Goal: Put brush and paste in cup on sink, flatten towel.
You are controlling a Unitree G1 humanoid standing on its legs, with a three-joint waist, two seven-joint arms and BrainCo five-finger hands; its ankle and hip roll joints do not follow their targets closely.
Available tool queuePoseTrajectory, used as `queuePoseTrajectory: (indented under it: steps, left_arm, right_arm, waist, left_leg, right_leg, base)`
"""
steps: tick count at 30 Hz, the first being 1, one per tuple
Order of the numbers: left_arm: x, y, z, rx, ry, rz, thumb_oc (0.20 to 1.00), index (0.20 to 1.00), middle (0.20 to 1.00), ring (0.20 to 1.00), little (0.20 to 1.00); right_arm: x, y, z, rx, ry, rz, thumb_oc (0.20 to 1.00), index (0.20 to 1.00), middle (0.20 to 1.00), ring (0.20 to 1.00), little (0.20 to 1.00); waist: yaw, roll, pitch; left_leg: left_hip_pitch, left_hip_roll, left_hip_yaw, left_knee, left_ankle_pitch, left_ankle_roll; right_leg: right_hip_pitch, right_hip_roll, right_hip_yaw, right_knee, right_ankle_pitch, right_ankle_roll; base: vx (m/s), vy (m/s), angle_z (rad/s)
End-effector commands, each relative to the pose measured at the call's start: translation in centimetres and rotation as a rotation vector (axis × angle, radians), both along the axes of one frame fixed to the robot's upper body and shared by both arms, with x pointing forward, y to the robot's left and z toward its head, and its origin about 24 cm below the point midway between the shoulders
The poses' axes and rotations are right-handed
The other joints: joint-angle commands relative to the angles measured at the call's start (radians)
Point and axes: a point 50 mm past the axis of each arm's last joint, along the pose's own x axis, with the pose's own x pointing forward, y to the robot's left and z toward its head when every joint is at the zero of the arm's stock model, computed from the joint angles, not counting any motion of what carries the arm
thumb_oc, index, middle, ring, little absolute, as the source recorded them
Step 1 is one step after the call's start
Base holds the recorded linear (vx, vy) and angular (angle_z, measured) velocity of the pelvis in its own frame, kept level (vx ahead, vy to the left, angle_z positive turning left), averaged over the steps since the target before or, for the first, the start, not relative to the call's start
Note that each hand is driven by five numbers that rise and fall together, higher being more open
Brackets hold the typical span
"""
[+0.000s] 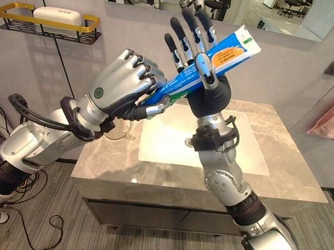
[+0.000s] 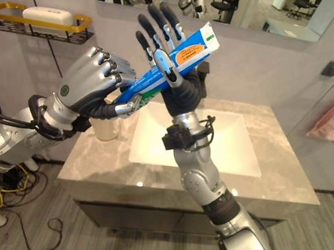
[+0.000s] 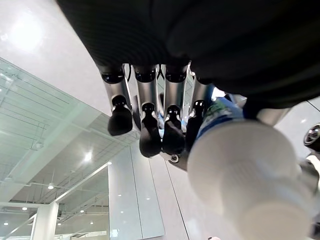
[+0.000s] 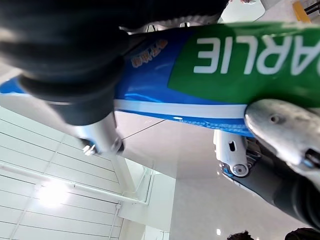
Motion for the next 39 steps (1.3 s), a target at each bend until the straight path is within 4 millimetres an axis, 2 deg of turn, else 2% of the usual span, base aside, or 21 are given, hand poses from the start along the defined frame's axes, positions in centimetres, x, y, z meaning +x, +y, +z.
queuePoseTrajectory:
  steps: [1,13,14,15,16,21,26,27,29,30,35,39]
  left_arm:
    - [0.1,0.3,1.6,-0.094,-0.022,-0.007,0.200,0.200,0.200,0.200,0.200]
    - [-0.2,0.9,1.0,-0.182,0.014,-0.008,0.206,0.206,0.206,0.206,0.206]
    - [-0.2,0.9,1.0,-0.183,0.015,-0.007,0.432,0.432,0.432,0.432,0.432]
    - [-0.1,1.1,0.6,-0.220,0.037,-0.004,0.787,0.787,0.787,0.787,0.787]
    - [-0.1,1.2,0.4,-0.241,0.048,-0.002,1.000,1.000,1.000,1.000,1.000]
    - [-0.6,1.4,-0.2,-0.316,0.081,-0.016,1.000,1.000,1.000,1.000,1.000]
    - [-1.3,2.5,-2.3,-0.482,0.180,-0.015,1.000,1.000,1.000,1.000,1.000]
    - [-1.7,3.0,-3.0,-0.536,0.209,-0.011,1.000,1.000,1.000,1.000,1.000]
    - [-2.9,4.8,-5.1,-0.709,0.295,0.016,1.000,1.000,1.000,1.000,1.000]
    - [-3.0,4.9,-5.0,-0.710,0.295,0.017,1.000,1.000,1.000,1.000,1.000]
    - [-3.8,9.0,-8.9,-0.943,0.418,0.195,1.000,1.000,1.000,1.000,1.000]
    - [-4.3,10.4,-10.9,-1.063,0.509,0.237,1.000,1.000,1.000,1.000,1.000]
  right_arm:
    - [-0.4,-0.3,2.2,0.103,-0.057,0.011,0.200,0.200,0.200,0.200,0.200]
    - [0.2,-1.6,1.2,0.175,0.036,-0.115,0.200,0.200,0.200,0.200,0.200]
    - [0.2,-1.5,1.2,0.174,0.037,-0.115,0.200,0.200,0.200,0.200,0.200]
    - [0.4,-1.6,1.0,0.182,0.057,-0.135,0.200,0.200,0.200,0.200,0.200]
    - [0.6,-1.7,0.9,0.192,0.070,-0.148,0.200,0.200,0.200,0.200,0.200]
    - [0.9,-2.2,0.9,0.220,0.094,-0.202,0.200,0.200,0.200,0.200,0.200]
    - [1.0,-2.5,1.1,0.246,0.106,-0.238,0.200,0.200,0.200,0.200,0.200]
    - [1.0,-2.6,1.2,0.244,0.107,-0.249,0.200,0.200,0.200,0.200,0.200]
    - [1.2,-3.4,2.4,0.227,0.058,-0.311,0.200,0.200,0.200,0.200,0.200]
    - [1.2,-3.4,2.4,0.226,0.058,-0.310,0.200,0.200,0.200,0.200,0.200]
    - [1.9,-5.0,3.7,0.180,0.015,-0.426,0.200,0.200,0.200,0.200,0.200]
    - [2.5,-5.7,4.2,0.154,0.004,-0.486,0.200,0.200,0.200,0.200,0.200]
  waist:
    - [0.006,-0.031,-0.028]
    - [0.011,-0.034,-0.027]
    - [0.010,-0.033,-0.027]
    - [0.014,-0.036,-0.025]
    - [0.015,-0.036,-0.025]
    - [0.025,-0.035,-0.023]
    - [0.044,-0.036,-0.016]
    - [0.047,-0.035,-0.015]
    - [0.081,-0.044,-0.005]
    - [0.080,-0.043,-0.006]
    - [0.130,-0.057,0.004]
    - [0.152,-0.063,0.006]
  left_leg:
    - [-0.028,0.038,-0.009,0.005,0.007,-0.019]
    - [-0.028,0.036,-0.017,0.005,0.004,-0.016]
    - [-0.028,0.036,-0.017,0.005,0.004,-0.016]
    - [-0.028,0.034,-0.019,0.005,0.003,-0.015]
    - [-0.028,0.033,-0.020,0.005,0.002,-0.014]
    - [-0.027,0.028,-0.021,0.005,0.000,-0.010]
    - [-0.030,0.023,-0.030,0.005,0.000,-0.007]
    - [-0.030,0.021,-0.031,0.005,0.000,-0.006]
    - [-0.039,0.014,-0.044,0.005,0.003,-0.002]
    - [-0.039,0.014,-0.044,0.005,0.003,-0.002]
    - [-0.055,0.005,-0.064,0.005,0.009,0.002]
    - [-0.061,-0.003,-0.080,0.005,0.012,0.005]
  right_leg:
    - [0.025,-0.059,0.016,0.004,-0.026,0.038]
    - [0.031,-0.059,0.005,0.007,-0.031,0.037]
    - [0.031,-0.059,0.005,0.007,-0.031,0.037]
    - [0.033,-0.060,0.005,0.007,-0.031,0.037]
    - [0.034,-0.061,0.004,0.007,-0.032,0.037]
    - [0.037,-0.063,0.000,0.008,-0.033,0.035]
    - [0.041,-0.066,-0.006,0.009,-0.037,0.033]
    - [0.043,-0.067,-0.009,0.008,-0.037,0.032]
    - [0.046,-0.073,-0.020,0.006,-0.036,0.032]
    - [0.046,-0.073,-0.020,0.006,-0.037,0.032]
    - [0.054,-0.077,-0.043,0.004,-0.037,0.031]
    - [0.061,-0.080,-0.059,0.003,-0.038,0.031]
  base:
    - [0.00,0.000,0.00]
    - [0.00,0.000,0.00]
    - [0.00,0.000,0.00]
    - [0.00,0.000,0.00]
    - [0.00,0.000,0.00]
    - [0.00,0.000,0.00]
    - [0.01,0.002,0.03]
    - [0.01,0.013,0.10]
    - [0.01,0.006,0.13]
    - [0.01,-0.003,0.14]
    - [0.01,-0.003,0.18]
    - [0.01,0.000,0.22]
